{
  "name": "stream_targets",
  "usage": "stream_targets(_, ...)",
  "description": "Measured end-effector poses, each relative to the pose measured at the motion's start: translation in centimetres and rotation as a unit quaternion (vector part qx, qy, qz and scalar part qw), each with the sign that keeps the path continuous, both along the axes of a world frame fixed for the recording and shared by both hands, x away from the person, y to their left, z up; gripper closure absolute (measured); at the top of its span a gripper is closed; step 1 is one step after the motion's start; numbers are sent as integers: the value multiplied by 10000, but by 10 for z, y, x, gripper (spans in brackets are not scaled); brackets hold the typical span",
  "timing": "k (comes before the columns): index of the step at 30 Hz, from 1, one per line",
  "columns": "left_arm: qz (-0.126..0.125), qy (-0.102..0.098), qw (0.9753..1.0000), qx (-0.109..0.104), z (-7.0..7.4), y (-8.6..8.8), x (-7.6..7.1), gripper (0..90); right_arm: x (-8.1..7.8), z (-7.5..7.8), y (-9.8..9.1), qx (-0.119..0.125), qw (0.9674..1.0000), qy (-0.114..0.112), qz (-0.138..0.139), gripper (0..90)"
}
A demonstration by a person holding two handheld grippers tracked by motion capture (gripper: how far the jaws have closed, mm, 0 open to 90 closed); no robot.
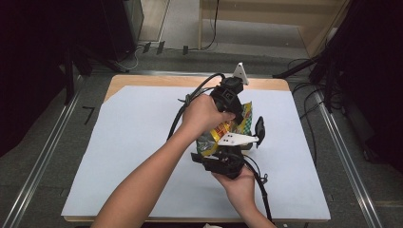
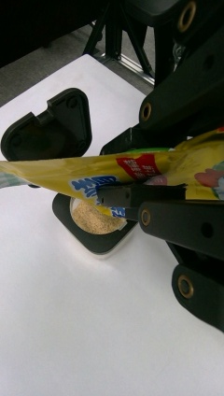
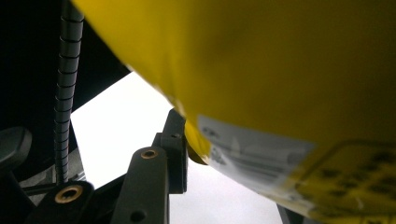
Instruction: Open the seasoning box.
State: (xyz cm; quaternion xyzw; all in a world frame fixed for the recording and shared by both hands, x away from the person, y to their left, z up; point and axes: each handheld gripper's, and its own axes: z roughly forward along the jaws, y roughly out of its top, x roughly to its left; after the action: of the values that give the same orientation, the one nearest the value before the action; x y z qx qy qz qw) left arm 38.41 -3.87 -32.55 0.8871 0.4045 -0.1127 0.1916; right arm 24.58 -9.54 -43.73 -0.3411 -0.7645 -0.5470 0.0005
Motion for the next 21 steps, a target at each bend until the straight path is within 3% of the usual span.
stream_targets(14, -26, -46, 10000, 29, -1, 1, 1, 808, 1, -1, 0, -56, 10000, -15, 25, 652)
stream_targets(21, 29, -121, 9999, -53, 0, 8, 0, 830, 0, -5, 4, -217, 9997, -121, -19, 608)
